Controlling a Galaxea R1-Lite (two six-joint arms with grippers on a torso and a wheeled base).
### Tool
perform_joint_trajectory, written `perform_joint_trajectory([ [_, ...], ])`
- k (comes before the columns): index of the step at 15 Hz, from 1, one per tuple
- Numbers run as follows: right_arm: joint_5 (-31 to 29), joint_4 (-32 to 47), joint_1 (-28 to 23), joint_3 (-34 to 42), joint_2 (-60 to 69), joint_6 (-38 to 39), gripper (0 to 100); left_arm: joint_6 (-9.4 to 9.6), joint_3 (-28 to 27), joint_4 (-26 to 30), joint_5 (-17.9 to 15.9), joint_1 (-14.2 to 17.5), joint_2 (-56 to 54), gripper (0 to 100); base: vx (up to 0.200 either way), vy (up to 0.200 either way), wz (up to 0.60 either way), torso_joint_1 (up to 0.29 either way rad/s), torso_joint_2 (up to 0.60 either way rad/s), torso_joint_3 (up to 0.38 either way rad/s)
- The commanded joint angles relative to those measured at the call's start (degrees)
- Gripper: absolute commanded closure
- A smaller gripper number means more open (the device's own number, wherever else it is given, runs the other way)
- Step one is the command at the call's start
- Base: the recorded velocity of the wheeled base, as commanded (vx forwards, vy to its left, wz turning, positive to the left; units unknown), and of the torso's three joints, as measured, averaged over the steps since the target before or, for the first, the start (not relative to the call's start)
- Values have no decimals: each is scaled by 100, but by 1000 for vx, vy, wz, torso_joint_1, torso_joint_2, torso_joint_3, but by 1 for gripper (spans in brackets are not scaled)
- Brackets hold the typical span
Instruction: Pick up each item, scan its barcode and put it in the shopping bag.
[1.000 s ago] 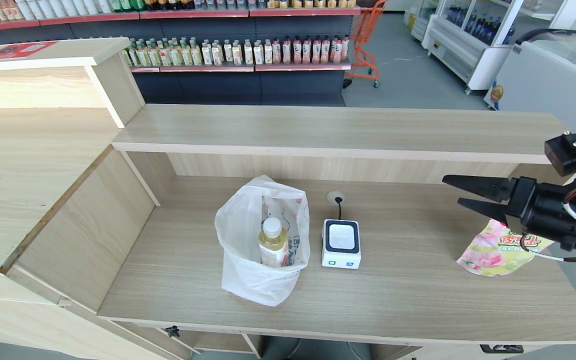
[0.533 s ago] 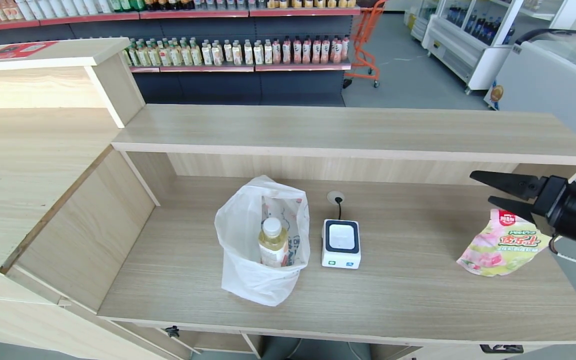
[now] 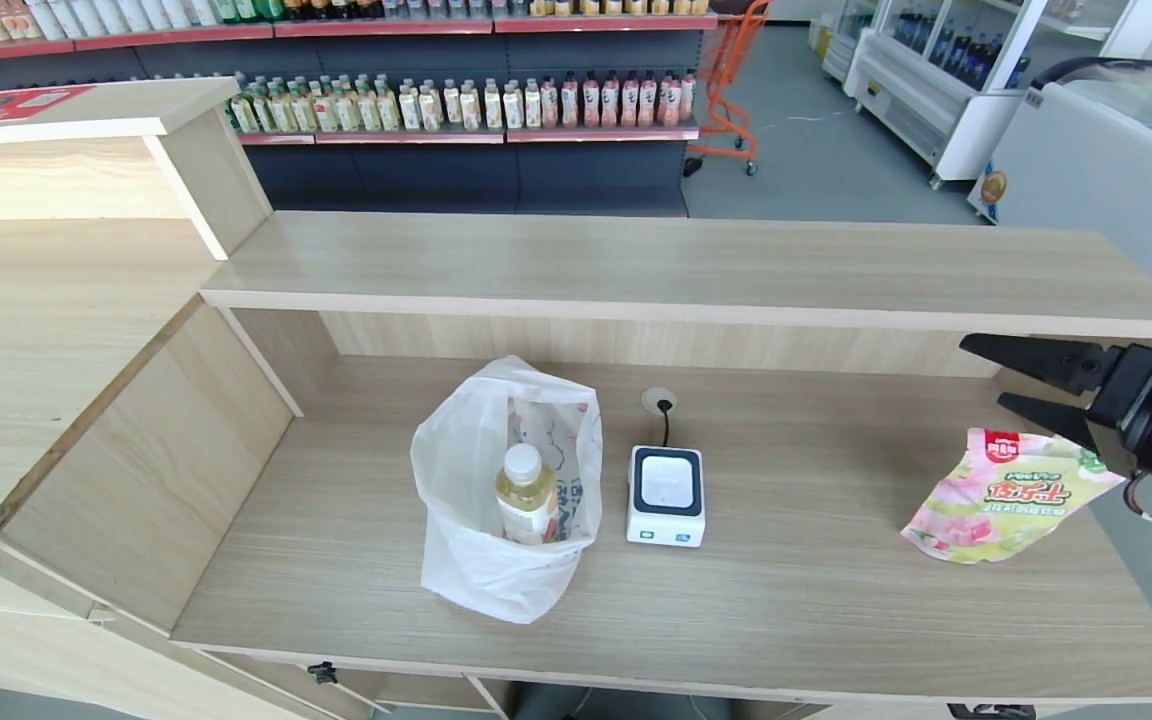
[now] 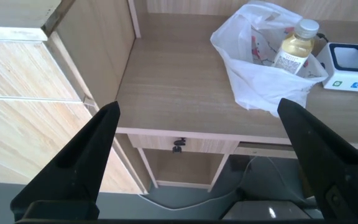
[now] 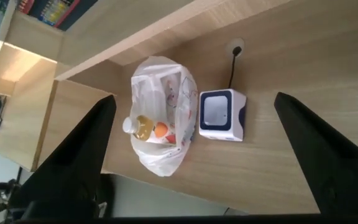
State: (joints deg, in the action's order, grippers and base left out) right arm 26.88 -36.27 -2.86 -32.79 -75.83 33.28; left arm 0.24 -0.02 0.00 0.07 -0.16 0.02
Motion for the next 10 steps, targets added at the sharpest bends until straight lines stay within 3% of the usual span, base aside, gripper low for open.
perform_joint_trajectory([
  [1,-227,331,-4,-140,112,152,0,2,2,0,1,-2,-2,0,0,-200,0,22,2,7],
  [2,-262,366,-4,-157,112,152,0,2,2,0,1,-2,-2,0,0,-200,0,7,7,2],
  [5,-1159,1139,-4,-535,-117,434,0,-7,2,0,1,-2,-2,0,0,-200,0,1,2,-1],
  [10,-2820,3565,76,-1968,-864,1488,0,2,2,0,-7,-2,-2,0,0,0,0,0,0,0],
])
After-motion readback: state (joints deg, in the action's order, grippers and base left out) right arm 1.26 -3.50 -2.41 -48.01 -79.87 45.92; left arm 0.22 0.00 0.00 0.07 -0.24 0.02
